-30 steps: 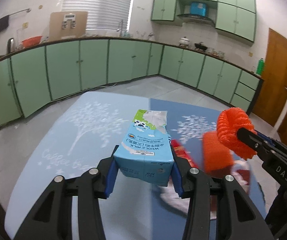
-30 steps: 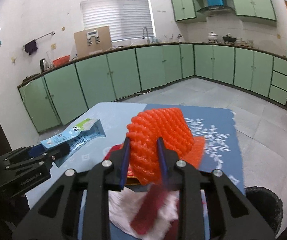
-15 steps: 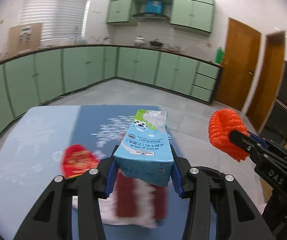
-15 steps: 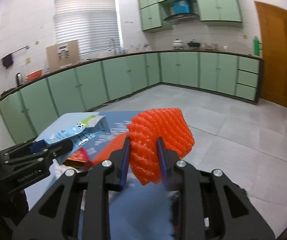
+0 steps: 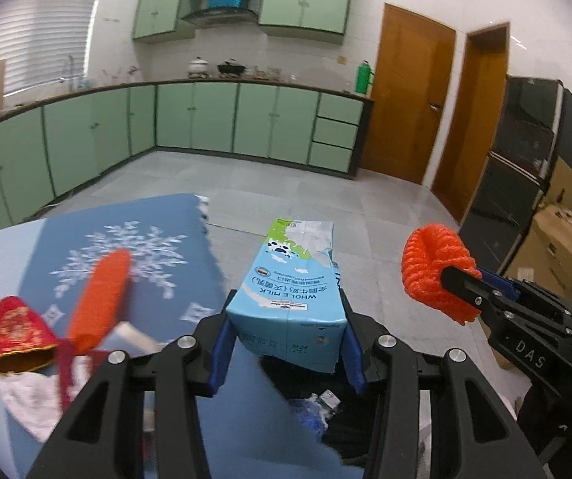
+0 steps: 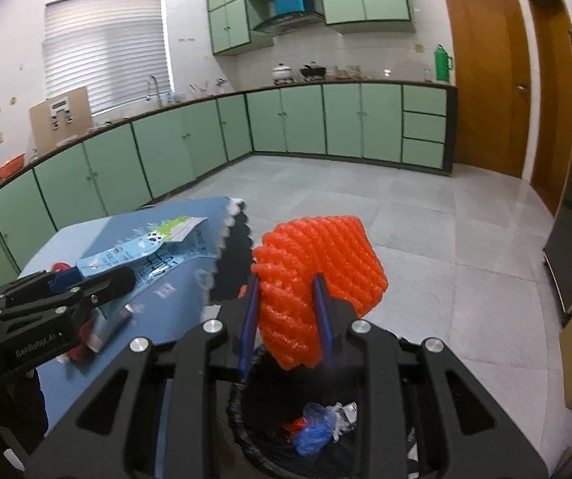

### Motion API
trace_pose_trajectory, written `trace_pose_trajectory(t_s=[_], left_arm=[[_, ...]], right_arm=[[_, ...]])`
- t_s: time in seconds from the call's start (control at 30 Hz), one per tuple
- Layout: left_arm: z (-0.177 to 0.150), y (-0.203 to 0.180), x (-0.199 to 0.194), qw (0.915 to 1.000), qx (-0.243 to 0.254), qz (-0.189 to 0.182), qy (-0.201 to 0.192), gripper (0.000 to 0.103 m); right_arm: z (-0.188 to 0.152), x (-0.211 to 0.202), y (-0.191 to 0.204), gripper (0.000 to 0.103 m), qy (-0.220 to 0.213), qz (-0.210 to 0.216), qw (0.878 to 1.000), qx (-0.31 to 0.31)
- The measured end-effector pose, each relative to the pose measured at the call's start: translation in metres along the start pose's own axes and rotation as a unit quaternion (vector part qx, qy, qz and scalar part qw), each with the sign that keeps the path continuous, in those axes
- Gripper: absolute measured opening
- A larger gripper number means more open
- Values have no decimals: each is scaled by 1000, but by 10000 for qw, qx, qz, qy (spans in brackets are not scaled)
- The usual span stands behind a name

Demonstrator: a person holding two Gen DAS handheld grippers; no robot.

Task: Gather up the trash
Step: 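Carry the milk carton and orange mesh over the black bin with both grippers, then open both grippers to drop the carton and mesh into the bin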

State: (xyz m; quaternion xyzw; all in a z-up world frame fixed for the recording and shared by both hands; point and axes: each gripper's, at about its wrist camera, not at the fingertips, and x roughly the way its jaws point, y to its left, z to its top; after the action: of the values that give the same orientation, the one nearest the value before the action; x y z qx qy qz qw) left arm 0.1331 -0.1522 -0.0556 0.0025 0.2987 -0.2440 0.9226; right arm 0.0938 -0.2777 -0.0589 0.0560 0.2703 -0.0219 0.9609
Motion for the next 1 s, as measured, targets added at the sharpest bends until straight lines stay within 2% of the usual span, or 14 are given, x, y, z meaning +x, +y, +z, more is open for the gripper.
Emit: trace_pose_trajectory(t_s=[0.17, 0.47, 0.57, 0.6, 0.67, 0.87, 0.93, 1.0], left_arm=[[-9, -16, 26, 9996, 82, -185, 172, 46], [-11, -33, 69, 9981, 158, -282, 526, 46], [-13, -36, 80, 9969, 149, -363, 678, 46], [-13, -37, 83, 9964, 142, -400, 730, 47], [-13, -39, 86, 9959, 147, -439, 782, 60], [-12, -33, 85, 9963, 81, -393, 766, 64], [-10, -30, 81, 9968, 65, -335, 717, 65], [-8, -26, 76, 9974, 63, -268, 661, 68]], right_arm=[[-16, 10, -22, 25, 125, -135, 9997, 147], [-31, 36, -45, 26, 404, -266, 9984, 283], [-33, 45, -51, 33, 497, -276, 9978, 345], [-34, 47, -53, 34, 537, -291, 9975, 368], [-37, 53, -59, 38, 610, -349, 9966, 431], [-44, 55, -72, 60, 662, -508, 9949, 574], [-44, 52, -72, 85, 614, -573, 9948, 580], [-42, 48, -72, 90, 539, -663, 9946, 594]])
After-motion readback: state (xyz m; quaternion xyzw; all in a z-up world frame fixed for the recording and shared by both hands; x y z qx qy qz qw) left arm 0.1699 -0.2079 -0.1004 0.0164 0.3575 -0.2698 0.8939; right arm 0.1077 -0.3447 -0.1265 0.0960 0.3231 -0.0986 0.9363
